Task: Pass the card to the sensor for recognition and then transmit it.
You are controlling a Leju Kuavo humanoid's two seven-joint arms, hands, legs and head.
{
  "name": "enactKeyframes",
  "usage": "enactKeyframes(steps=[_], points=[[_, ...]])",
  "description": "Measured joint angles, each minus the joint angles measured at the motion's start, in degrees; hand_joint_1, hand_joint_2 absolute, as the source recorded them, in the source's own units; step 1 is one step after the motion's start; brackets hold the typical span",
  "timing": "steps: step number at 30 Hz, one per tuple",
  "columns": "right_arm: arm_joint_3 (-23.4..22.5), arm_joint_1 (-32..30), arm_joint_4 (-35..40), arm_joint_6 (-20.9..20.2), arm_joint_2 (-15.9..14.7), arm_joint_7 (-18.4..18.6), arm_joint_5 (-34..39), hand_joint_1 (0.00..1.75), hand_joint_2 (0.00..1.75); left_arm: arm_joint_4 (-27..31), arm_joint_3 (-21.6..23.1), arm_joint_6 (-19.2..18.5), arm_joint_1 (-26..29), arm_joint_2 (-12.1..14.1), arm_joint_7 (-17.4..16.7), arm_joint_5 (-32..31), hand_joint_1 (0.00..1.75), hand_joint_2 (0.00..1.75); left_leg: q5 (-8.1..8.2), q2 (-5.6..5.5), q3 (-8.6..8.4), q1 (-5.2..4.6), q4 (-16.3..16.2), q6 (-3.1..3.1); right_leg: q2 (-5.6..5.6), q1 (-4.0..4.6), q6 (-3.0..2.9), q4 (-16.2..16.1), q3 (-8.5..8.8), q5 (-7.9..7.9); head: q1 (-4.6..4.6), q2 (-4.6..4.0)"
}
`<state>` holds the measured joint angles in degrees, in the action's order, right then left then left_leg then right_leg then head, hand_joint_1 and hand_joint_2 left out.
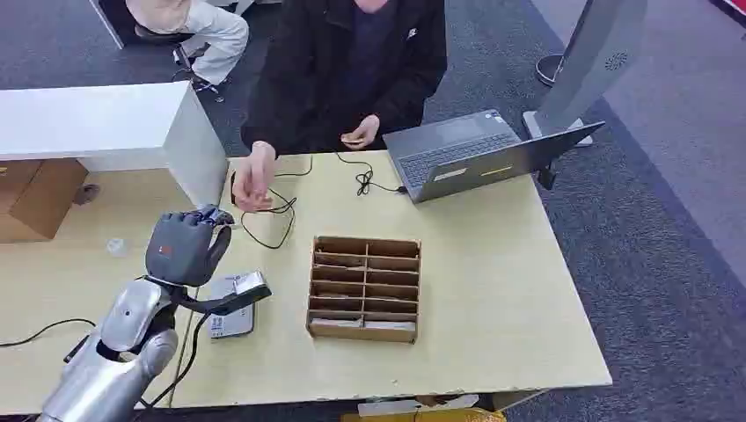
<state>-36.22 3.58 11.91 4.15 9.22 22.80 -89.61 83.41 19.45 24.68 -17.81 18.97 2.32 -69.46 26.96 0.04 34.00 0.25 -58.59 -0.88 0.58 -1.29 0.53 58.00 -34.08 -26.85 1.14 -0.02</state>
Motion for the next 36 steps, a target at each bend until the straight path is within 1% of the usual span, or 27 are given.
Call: enactKeyframes(steps=[3, 7, 10, 12, 14, 17, 20, 21, 22, 23, 26, 30, 31, 33, 36], points=[[0.0, 0.0, 0.0, 0.0, 0.0, 0.0, 0.1, 0.00, 0.00, 0.3, 0.0, 1.2, 0.4, 0.0, -0.1, 0.5, 1.75, 1.75, 0.00, 0.00, 0.00, 0.00, 0.0, 0.00, 0.00, 0.00, 0.00, 0.0, 0.02, 0.00, 0.00, -0.02], [0.0, 0.0, 0.0, 0.3, 0.0, 0.0, 0.4, 0.00, 0.00, 2.4, 0.0, 5.6, 3.2, -0.5, 0.0, 2.7, 1.75, 1.75, 0.00, 0.00, 0.01, 0.00, 0.0, 0.00, 0.00, 0.00, 0.00, 0.0, 0.02, 0.00, -0.02, -0.02], [0.0, -0.1, 0.0, 0.5, 0.0, 0.2, 0.7, 0.00, 0.00, 5.2, -1.1, 8.5, 6.9, -1.2, 1.7, 7.0, 1.75, 1.75, 0.06, 0.02, 0.01, 0.00, 0.0, -0.03, 0.04, 0.00, 0.00, 0.0, 0.01, -0.02, 0.00, -0.02], [-0.1, -0.3, 0.0, 0.6, 0.0, 0.2, 1.0, 0.00, 0.00, 7.6, -2.7, 9.2, 9.8, -2.1, 3.1, 10.5, 1.75, 1.75, 0.08, 0.02, 0.01, 0.00, 0.0, 0.00, 0.06, 0.00, 0.01, 0.0, 0.01, -0.05, 0.00, -0.02], [-0.3, -0.4, 0.0, 0.7, 0.0, 0.3, 1.3, 0.00, 0.00, 10.4, -4.1, 9.3, 13.0, -3.0, 5.1, 15.3, 1.75, 1.75, 0.10, 0.02, 0.01, 0.00, 0.0, 0.01, 0.06, 0.00, -0.03, 0.0, 0.01, -0.09, 0.00, 0.00], [-0.6, -0.6, 0.0, 0.7, 0.0, 0.3, 1.5, 0.00, 0.00, 14.0, -6.6, 8.9, 17.4, -4.6, 8.4, 21.2, 1.75, 1.75, 0.14, 0.02, 0.02, 0.00, 0.0, -0.04, 0.05, 0.00, -0.06, 0.0, 0.02, -0.15, -0.02, -0.02], [-1.1, -0.8, 0.0, 0.7, 0.0, 0.4, 1.6, 0.00, 0.00, 17.6, -9.5, 8.2, 21.8, -6.5, 12.0, 29.2, 1.75, 1.75, 0.15, 0.03, 0.01, 0.00, 0.0, -0.04, 0.06, 0.00, -0.07, 0.0, 0.02, -0.15, 0.00, -0.02], [-1.2, -0.8, 0.0, 0.7, 0.0, 0.4, 1.6, 0.00, 0.00, 18.8, -10.5, 8.1, 23.1, -7.3, 13.0, 30.8, 1.75, 1.75, 0.15, 0.03, 0.00, 0.00, 0.0, -0.04, 0.06, 0.00, -0.07, 0.0, 0.02, -0.15, 0.00, -0.02], [-1.3, -0.9, 0.0, 0.7, 0.0, 0.4, 1.7, 0.00, 0.00, 19.4, -11.0, 8.0, 24.2, -7.6, 13.4, 31.5, 1.75, 1.75, 0.15, 0.01, 0.01, 0.00, 0.0, -0.04, 0.03, 0.00, -0.03, 0.0, 0.03, -0.18, 0.00, -0.02], [-1.5, -0.9, 0.0, 0.7, 0.0, 0.4, 1.8, 0.00, 0.00, 20.9, -12.1, 7.8, 25.2, -8.5, 14.4, 33.3, 1.75, 1.75, 0.15, 0.01, 0.01, 0.00, 0.0, -0.04, 0.01, 0.00, -0.03, 0.0, 0.04, -0.18, -0.02, 0.00], [-1.8, -1.0, 0.0, 0.7, 0.0, 0.5, 2.0, 0.00, 0.00, 23.1, -14.3, 7.8, 27.4, -10.1, 16.4, 38.2, 1.75, 1.75, 0.16, -0.02, 0.02, 0.01, 0.0, -0.04, -0.04, 0.01, -0.03, 0.0, 0.06, -0.19, -0.02, -0.02], [-2.3, -1.1, 0.0, 0.8, 0.1, 0.6, 2.2, 0.00, 0.00, 26.3, -18.8, 7.2, 31.1, -13.7, 18.9, 45.4, 1.75, 1.75, 0.26, 0.02, -0.08, 0.02, 0.0, -0.07, 0.04, 0.02, -0.05, 0.0, 0.10, -0.21, -0.02, -0.02], [-2.5, -1.2, 0.0, 0.8, 0.2, 0.6, 2.2, 0.00, 0.00, 26.4, -19.9, 6.3, 31.4, -14.4, 19.4, 47.2, 1.75, 1.75, 0.26, -0.02, -0.07, 0.02, 0.0, -0.07, -0.04, 0.01, -0.05, 0.0, 0.12, -0.22, -0.02, -0.02], [-2.7, -1.1, 0.0, 0.9, 0.3, 0.6, 2.2, 0.00, 0.00, 27.0, -22.6, 2.4, 32.4, -16.1, 20.6, 51.7, 1.75, 1.75, 0.26, -0.01, -0.09, 0.02, 0.0, -0.07, -0.03, 0.01, -0.05, 0.0, 0.14, -0.23, 0.02, -0.02], [-2.9, -1.1, 0.0, 0.9, 0.4, 0.6, 2.1, 0.00, 0.00, 27.1, -25.9, -2.2, 33.2, -18.8, 22.0, 56.1, 1.75, 1.75, 0.26, -0.01, -0.08, 0.02, 0.0, -0.07, -0.03, 0.01, -0.05, 0.0, 0.14, -0.23, 0.00, -0.02]])
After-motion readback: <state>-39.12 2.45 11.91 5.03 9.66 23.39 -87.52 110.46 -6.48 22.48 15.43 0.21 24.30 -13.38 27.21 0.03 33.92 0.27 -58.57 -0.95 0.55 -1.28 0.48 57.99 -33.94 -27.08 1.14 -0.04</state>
